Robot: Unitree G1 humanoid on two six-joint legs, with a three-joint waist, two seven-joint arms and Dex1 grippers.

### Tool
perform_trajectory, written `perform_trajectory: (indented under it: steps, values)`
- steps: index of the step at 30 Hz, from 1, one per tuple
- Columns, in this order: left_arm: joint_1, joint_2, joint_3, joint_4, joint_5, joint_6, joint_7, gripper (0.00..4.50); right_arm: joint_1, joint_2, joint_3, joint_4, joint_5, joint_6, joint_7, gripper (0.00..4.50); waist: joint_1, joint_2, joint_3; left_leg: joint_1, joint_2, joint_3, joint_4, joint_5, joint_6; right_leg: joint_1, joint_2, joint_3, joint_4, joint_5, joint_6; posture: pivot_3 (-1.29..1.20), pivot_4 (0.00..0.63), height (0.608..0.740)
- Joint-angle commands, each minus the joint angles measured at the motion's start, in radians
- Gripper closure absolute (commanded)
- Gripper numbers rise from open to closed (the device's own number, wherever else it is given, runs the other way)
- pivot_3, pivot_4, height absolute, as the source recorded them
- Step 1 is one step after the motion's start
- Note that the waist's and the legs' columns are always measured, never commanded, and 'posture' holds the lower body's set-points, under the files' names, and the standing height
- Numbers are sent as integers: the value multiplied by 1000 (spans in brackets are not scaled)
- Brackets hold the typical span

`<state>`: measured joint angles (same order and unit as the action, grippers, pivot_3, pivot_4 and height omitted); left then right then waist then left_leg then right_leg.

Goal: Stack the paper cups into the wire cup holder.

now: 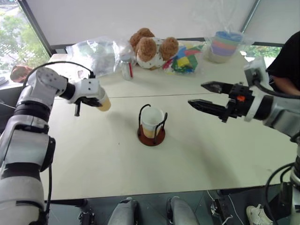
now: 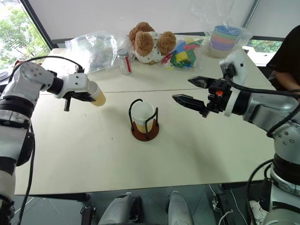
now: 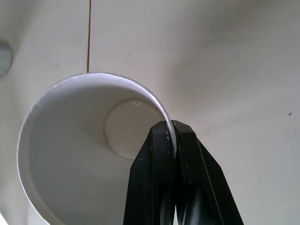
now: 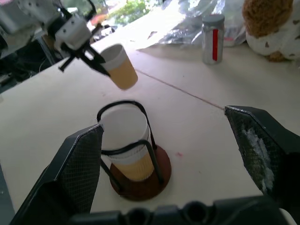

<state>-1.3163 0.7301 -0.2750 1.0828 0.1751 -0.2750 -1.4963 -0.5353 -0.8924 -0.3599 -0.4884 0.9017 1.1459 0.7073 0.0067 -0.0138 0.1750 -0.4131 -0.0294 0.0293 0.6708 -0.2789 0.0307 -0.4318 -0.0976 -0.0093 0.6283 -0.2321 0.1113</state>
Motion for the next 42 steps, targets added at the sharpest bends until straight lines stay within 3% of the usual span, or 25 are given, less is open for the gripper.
perform_trajectory:
  steps: [1, 4, 10, 14, 17, 31, 34, 40, 42]
  values:
    - [-151, -23, -12, -195, -275, 161, -115, 4470, 37, -102, -58, -34, 27, -8, 69, 0, 6, 0, 0, -2, 0, -1, 2, -1, 1, 0, 0, -1, 0, 0, 0, 0, 150, 740]
    - [-175, 7, -153, -368, -539, 292, -118, 4470, 100, -168, -46, -25, -18, -44, 92, 0, 3, 2, -1, -11, 2, -3, 13, -5, 8, -3, 1, -2, 0, 0, 0, 0, 150, 740]
    - [-204, 77, -433, -524, -806, 297, -118, 4470, 198, -159, -114, -118, 73, -25, 63, 0, -9, 3, -1, -6, 2, -1, 13, -5, 9, -2, 0, 2, 1, 0, 0, 0, 150, 740]
    - [-238, 109, -597, -530, -860, 226, -118, 4470, 222, -67, -169, -189, 304, -8, -58, 0, -17, 3, -1, -5, 3, -1, 13, -5, 9, -2, 2, 2, 2, 0, 0, 0, 150, 740]
    - [-254, 123, -697, -510, -852, 136, -118, 4470, 275, -47, -167, -223, 349, -15, -134, 0, -15, 3, -1, -5, 3, -1, 13, -5, 9, -2, 2, 2, 1, 0, 0, 0, 150, 740]
    - [-295, 19, -794, -377, -846, 19, -118, 4470, 351, -63, -148, -243, 414, -106, -262, 0, 5, 2, -1, -6, 2, -1, 15, -5, 9, -1, 2, 2, 0, 0, 0, 0, 150, 740]
    - [-307, 9, -808, -358, -847, 4, -118, 3667, 368, -66, -146, -248, 420, -121, -272, 0, 6, 2, -1, -6, 2, -1, 15, -5, 9, -1, 2, 2, 0, 0, 0, 0, 150, 740]
    - [-316, -3, -785, -343, -862, 13, -118, 634, 391, -70, -132, -254, 419, -146, -286, 0, 6, 2, -1, -6, 2, -1, 15, -5, 9, -1, 2, 2, 0, 0, 0, 0, 150, 740]
    - [-315, -12, -756, -331, -868, 21, -118, 634, 396, -70, -126, -249, 413, -155, -284, 0, 6, 2, 0, -6, 2, -1, 15, -5, 9, -1, 2, 2, 0, 0, 0, 0, 150, 740]
